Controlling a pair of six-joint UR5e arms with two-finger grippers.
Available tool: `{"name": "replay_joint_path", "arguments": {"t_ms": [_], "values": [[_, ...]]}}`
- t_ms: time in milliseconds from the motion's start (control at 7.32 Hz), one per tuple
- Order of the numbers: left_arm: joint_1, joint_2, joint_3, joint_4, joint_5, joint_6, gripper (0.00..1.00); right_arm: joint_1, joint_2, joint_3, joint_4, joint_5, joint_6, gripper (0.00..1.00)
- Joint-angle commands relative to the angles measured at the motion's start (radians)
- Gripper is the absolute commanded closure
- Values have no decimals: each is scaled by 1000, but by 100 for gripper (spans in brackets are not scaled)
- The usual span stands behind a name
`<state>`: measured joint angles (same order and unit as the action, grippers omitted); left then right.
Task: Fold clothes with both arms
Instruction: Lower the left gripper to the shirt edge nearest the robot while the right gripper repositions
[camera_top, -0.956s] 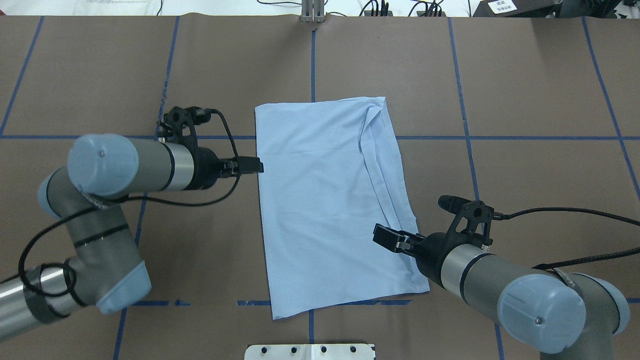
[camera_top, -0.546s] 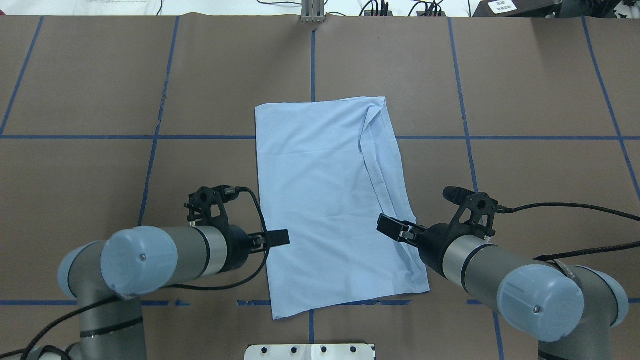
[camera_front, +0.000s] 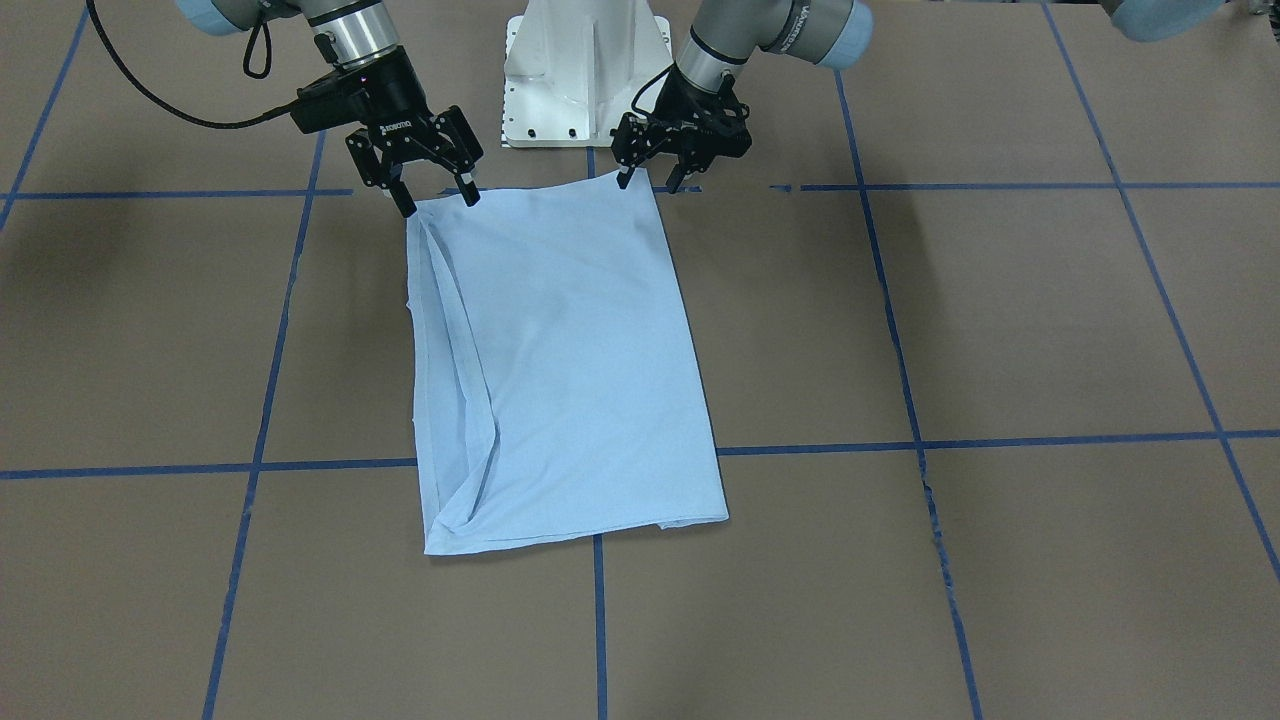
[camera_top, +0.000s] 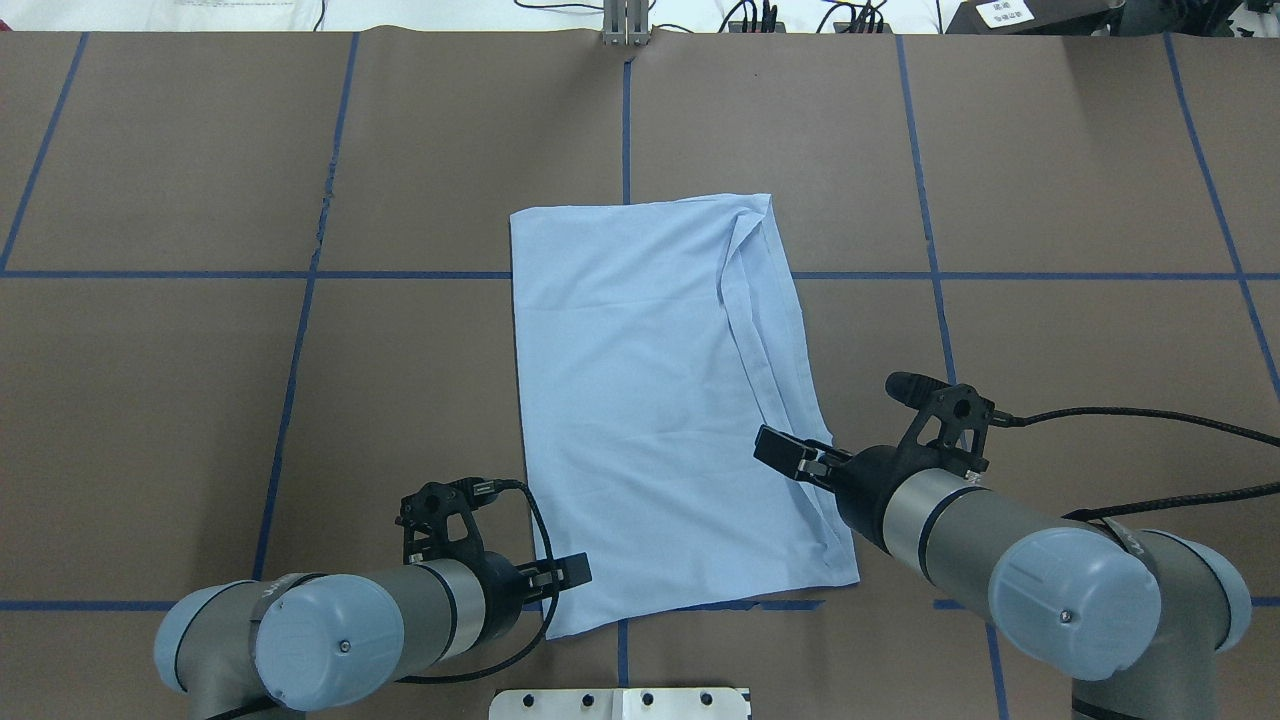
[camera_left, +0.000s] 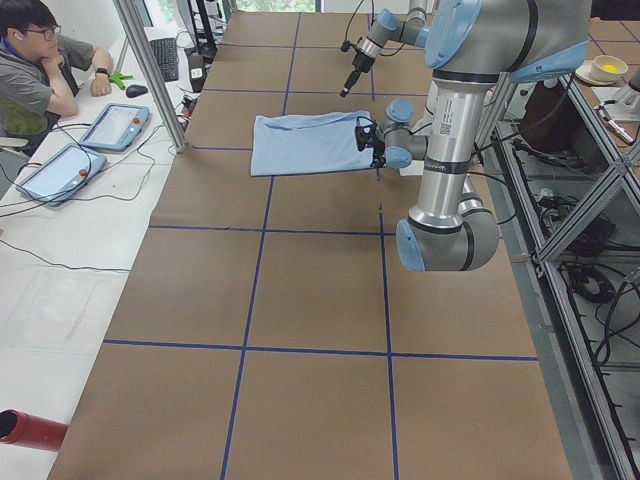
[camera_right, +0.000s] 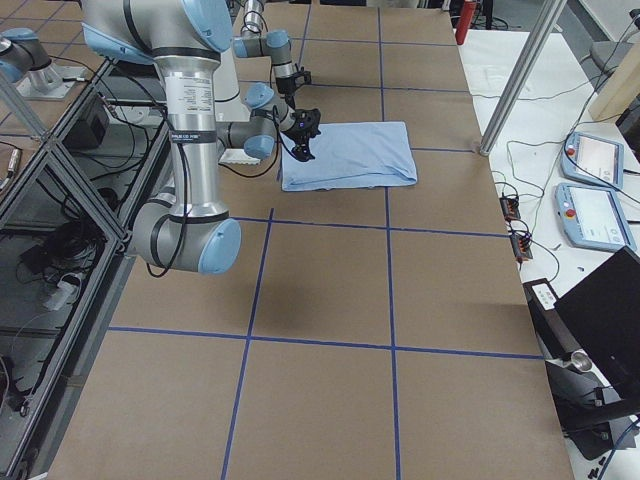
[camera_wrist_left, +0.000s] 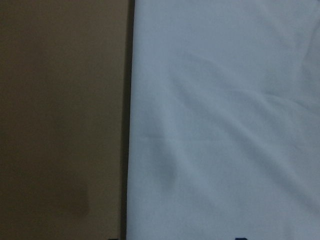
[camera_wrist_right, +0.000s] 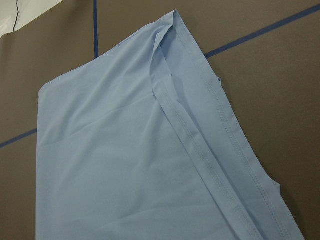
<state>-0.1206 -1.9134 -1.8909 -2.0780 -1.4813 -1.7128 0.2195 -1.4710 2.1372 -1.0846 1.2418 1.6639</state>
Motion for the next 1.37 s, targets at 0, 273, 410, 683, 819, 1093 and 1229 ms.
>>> {"name": "replay_joint_path", "arguments": {"t_ms": [0,273,410,683,819,1093,1229], "values": [[15,-4,9,1,3,-13,18,0,3,-6,0,-1,0,0],[18,-13,13,1,3,-15,27,-2,3,-8,0,-1,0,0],[19,-16,13,-1,1,-15,27,-2,3,-8,0,-1,0,0],[24,-18,29,-2,1,-15,27,-2,5,-8,0,-1,0,0],[24,-18,30,-2,1,-15,27,-2,5,-8,0,-1,0,0],[24,-19,32,-2,1,-15,27,-2,5,-8,0,-1,0,0],[25,-22,32,-2,1,-15,28,-2,5,-8,0,-1,0,0]]}}
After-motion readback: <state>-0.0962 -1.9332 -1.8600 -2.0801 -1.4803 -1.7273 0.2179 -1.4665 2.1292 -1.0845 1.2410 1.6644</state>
